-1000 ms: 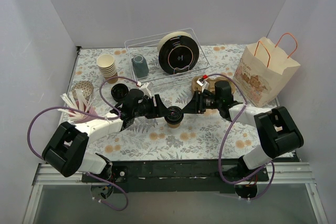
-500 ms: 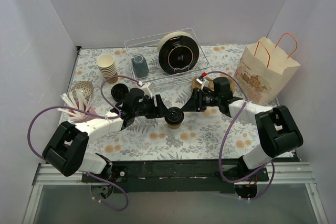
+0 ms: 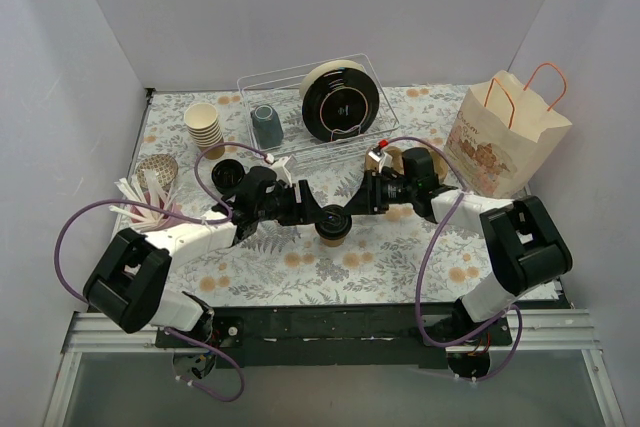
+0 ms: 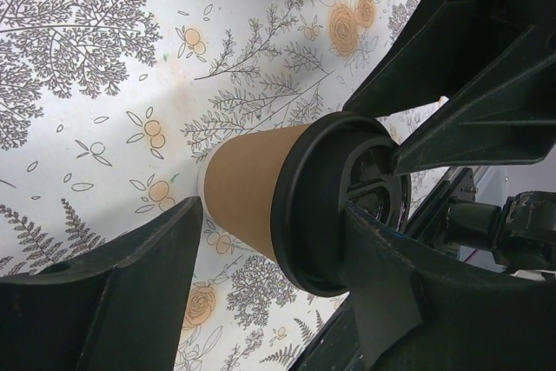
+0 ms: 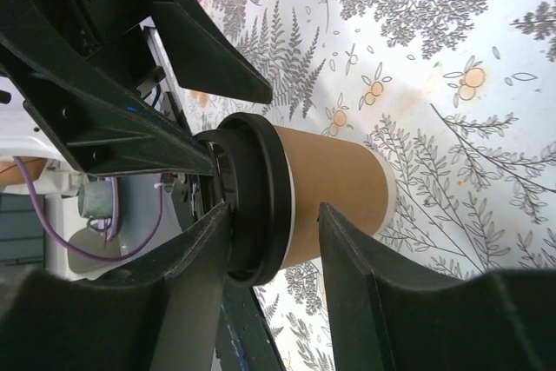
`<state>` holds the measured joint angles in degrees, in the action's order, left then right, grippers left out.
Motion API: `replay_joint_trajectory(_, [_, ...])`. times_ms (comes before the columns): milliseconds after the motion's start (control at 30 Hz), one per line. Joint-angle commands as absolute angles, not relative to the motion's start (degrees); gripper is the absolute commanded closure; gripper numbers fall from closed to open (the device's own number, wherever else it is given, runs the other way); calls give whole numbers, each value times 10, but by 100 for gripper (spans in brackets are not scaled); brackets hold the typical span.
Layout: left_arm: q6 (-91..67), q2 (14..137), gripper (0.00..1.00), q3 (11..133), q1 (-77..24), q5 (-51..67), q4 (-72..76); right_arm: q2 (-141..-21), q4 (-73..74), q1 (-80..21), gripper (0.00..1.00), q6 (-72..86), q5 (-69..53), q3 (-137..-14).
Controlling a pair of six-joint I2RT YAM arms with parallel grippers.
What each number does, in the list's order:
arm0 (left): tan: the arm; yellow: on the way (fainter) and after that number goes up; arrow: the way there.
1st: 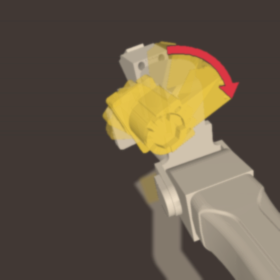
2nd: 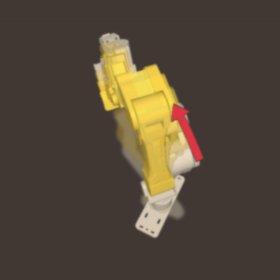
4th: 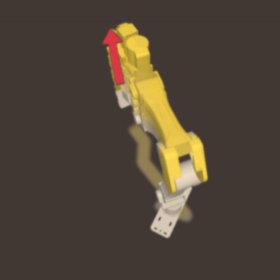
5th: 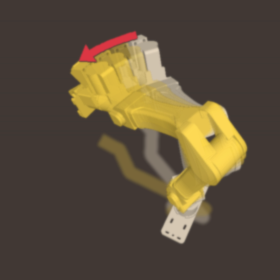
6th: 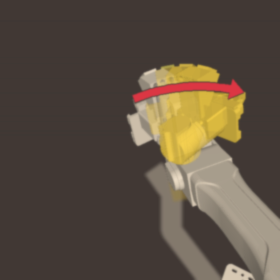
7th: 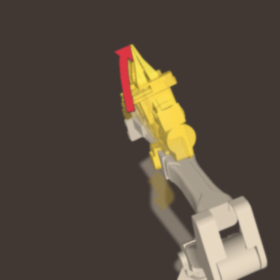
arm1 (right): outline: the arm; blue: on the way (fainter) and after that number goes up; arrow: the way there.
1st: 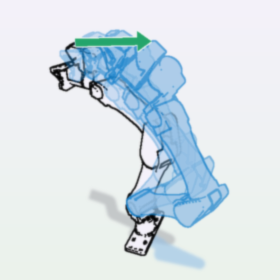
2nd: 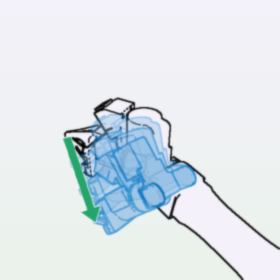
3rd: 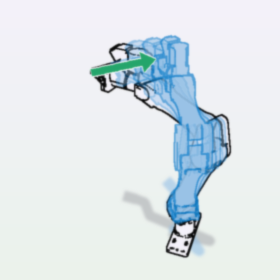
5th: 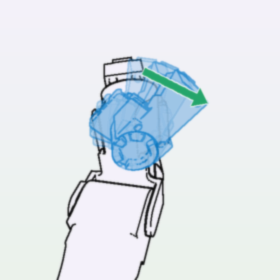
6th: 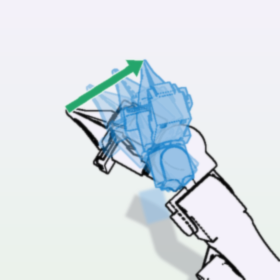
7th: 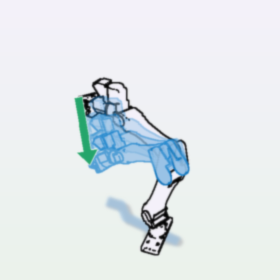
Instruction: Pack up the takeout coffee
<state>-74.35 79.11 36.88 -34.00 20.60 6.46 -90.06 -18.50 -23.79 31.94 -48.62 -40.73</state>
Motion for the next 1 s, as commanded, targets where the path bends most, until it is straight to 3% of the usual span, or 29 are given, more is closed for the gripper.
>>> replay_joint_trajectory(0, [-728, 813, 39, 376, -349, 214, 35, -918, -217, -247, 51, 323, -497, -400])
replay_joint_trajectory(267, [-729, 818, 41, 357, -350, 191, 36, -918, -230, -248, 67, 302, -456, -353])
replay_joint_trajectory(433, [-739, 816, 41, 326, -350, 178, 47, -933, -292, -248, 69, 310, -451, -294])
replay_joint_trajectory(633, [-745, 801, 41, 327, -350, 189, 55, -926, -295, -248, 69, 316, -466, -308])
replay_joint_trajectory(833, [-750, 783, 36, 370, -350, 201, 32, -887, -205, -248, 57, 309, -465, -380])
replay_joint_trajectory(967, [-750, 765, 27, 409, -350, 198, 13, -871, -157, -248, 47, 306, -467, -426])
